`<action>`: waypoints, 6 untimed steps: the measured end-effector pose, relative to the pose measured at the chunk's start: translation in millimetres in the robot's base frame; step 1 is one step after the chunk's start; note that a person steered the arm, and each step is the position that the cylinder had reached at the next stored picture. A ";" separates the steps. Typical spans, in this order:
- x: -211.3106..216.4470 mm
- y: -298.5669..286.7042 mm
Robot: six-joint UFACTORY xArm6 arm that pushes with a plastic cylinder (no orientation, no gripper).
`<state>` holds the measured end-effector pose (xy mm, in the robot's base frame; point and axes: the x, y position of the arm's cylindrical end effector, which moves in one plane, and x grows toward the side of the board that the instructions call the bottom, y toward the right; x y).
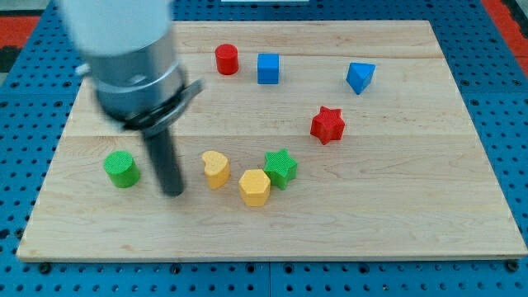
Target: Push the green circle towards center
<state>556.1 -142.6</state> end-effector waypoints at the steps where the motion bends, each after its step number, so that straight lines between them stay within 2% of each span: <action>1: 27.8 -77.1; 2: -9.9 -107.8; 3: -53.6 -70.7; 4: -64.7 -30.5; 5: -65.3 -52.4; 6: -25.1 -49.2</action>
